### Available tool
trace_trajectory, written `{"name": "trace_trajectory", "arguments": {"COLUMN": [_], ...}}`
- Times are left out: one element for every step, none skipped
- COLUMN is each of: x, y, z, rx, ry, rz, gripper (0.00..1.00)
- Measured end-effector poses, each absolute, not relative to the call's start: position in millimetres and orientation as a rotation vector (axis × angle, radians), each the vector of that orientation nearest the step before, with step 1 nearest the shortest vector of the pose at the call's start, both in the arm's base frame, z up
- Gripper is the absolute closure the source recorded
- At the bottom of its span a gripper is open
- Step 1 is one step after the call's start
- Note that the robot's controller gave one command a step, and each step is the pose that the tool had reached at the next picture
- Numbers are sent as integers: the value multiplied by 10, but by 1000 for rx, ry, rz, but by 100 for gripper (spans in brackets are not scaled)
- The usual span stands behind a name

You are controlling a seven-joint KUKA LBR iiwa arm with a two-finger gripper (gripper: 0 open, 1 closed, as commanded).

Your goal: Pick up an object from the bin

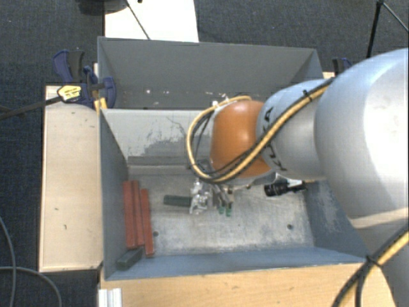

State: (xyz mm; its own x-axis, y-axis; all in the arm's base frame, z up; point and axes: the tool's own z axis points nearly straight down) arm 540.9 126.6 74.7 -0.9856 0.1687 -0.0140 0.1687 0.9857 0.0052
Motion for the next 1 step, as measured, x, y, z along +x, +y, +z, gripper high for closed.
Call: {"name": "trace_trajectory", "arguments": {"x": [5384], "y": [1498], "z": [2617], "rx": [183], "ry": [3128], "rz": [5], "gripper": [100]}}
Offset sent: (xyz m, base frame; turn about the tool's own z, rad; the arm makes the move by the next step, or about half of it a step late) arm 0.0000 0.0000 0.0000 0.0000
